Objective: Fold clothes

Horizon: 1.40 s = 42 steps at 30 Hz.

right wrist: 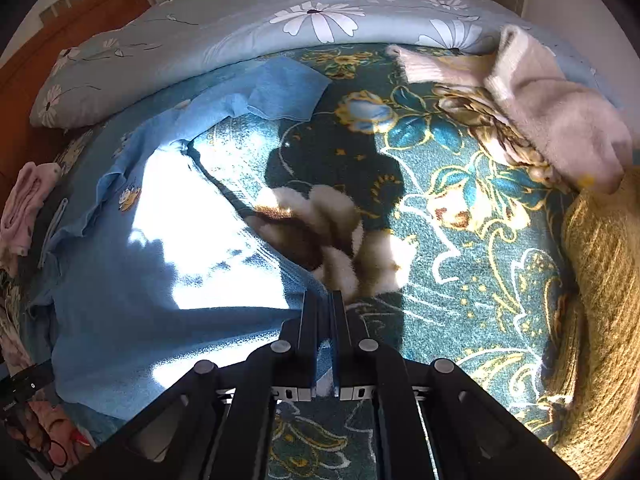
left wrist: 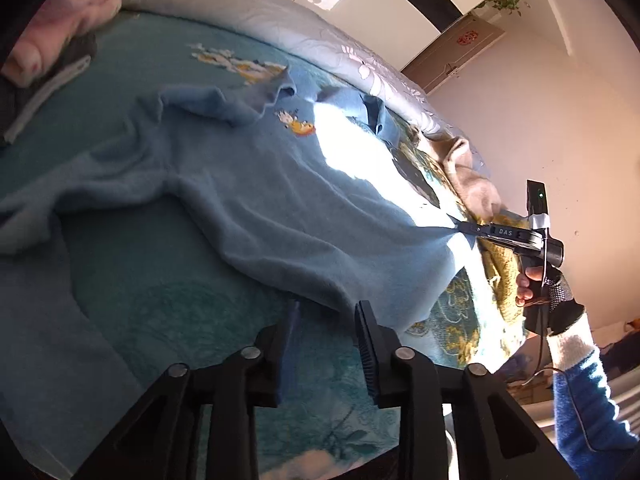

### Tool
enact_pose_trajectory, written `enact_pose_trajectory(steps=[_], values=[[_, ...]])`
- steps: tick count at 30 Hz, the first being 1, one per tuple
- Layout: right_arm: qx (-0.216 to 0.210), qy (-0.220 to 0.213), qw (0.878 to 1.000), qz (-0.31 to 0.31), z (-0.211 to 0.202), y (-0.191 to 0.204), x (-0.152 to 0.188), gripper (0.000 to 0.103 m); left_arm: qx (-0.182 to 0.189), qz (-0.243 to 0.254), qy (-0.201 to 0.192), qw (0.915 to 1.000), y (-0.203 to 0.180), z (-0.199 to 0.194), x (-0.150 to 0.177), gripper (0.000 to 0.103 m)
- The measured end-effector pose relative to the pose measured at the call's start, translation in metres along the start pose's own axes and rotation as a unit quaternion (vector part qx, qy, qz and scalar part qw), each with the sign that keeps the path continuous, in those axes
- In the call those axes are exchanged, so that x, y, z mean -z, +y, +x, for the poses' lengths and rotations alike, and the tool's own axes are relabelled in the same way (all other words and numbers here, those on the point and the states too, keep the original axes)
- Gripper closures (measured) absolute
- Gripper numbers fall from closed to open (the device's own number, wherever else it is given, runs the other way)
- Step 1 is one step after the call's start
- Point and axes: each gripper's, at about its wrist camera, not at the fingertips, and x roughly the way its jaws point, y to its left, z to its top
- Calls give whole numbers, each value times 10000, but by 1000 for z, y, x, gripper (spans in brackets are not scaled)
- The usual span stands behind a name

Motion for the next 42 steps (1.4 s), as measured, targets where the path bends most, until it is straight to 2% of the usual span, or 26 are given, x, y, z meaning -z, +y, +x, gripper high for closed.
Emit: enact_pose_trajectory(steps=[2, 4, 5, 7, 8, 9, 12, 15, 16, 17, 18, 19, 22, 24, 28, 31, 33, 35, 37, 39, 41, 42], values=[[-15, 40, 10000, 16, 4, -1, 3, 98, -447, 262, -202, 9985, 5, -9, -18, 55], [17, 82, 10000, -42, 7, 1, 6, 98, -1041, 586, -406, 9920, 9, -12, -41, 50], [8, 88, 9999, -50, 8, 1, 6, 98, -1397, 823, -504, 9855, 11, -8, -54, 49], [-37, 88, 10000, -15, 7, 1, 7, 98, -2163, 1207, -449, 9678, 19, 8, -77, 48], [-74, 87, 9999, 17, 7, -1, 8, 98, -2425, 1361, -347, 9599, 26, 17, -87, 48], [-110, 91, 9999, 45, 7, -2, 8, 98, -2593, 1470, -261, 9542, 32, 24, -95, 48], [-182, 140, 9997, 94, 9, -5, 9, 98, -2653, 1916, 86, 9449, 39, 55, -113, 48], [-210, 180, 9996, 95, 12, -5, 10, 98, -3020, 2228, 162, 9267, 40, 78, -122, 52], [-216, 184, 9996, 88, 13, -4, 11, 98, -2999, 2228, 143, 9275, 41, 80, -125, 64], [-226, 187, 9995, 73, 13, -4, 11, 97, -2924, 2154, 120, 9316, 43, 80, -128, 76], [-236, 190, 9995, 58, 14, -4, 11, 97, -2934, 2006, 45, 9347, 47, 77, -133, 82], [-240, 192, 9995, 44, 14, -4, 12, 97, -2943, 1858, -30, 9375, 51, 75, -138, 93], [-273, 226, 9994, 62, 19, -6, 14, 97, -3026, 1209, -283, 9450, 72, 68, -155, 95], [-292, 226, 9993, 82, 21, -8, 15, 97, -3097, 591, -409, 9481, 93, 60, -165, 95], [-320, 222, 9992, 127, 23, -10, 18, 97, -2859, 50, -376, 9575, 115, 60, -167, 95], [-319, 205, 9991, 185, 24, -11, 20, 97, -2979, -96, -360, 9539, 118, 63, -165, 91], [-319, 205, 9989, 268, 26, -13, 22, 97, -2945, -256, -377, 9546, 120, 64, -166, 91], [-307, 194, 9990, 273, 25, -12, 24, 97, -2971, -231, -405, 9537, 115, 63, -164, 91], [-373, 255, 9989, 125, 24, -8, 27, 97, -3030, 37, -472, 9518, 102, 60, -161, 91], [-307, 151, 9993, -117, 16, -3, 26, 97, -3100, 344, -531, 9486, 89, 56, -159, 85], [-234, -33, 9995, -226, 5, -1, 19, 93, -3116, 587, -627, 9463, 77, 51, -156, 66], [-230, -185, 9994, -205, -1, 0, 12, 84, -3104, 680, -689, 9457, 73, 50, -157, 60]])
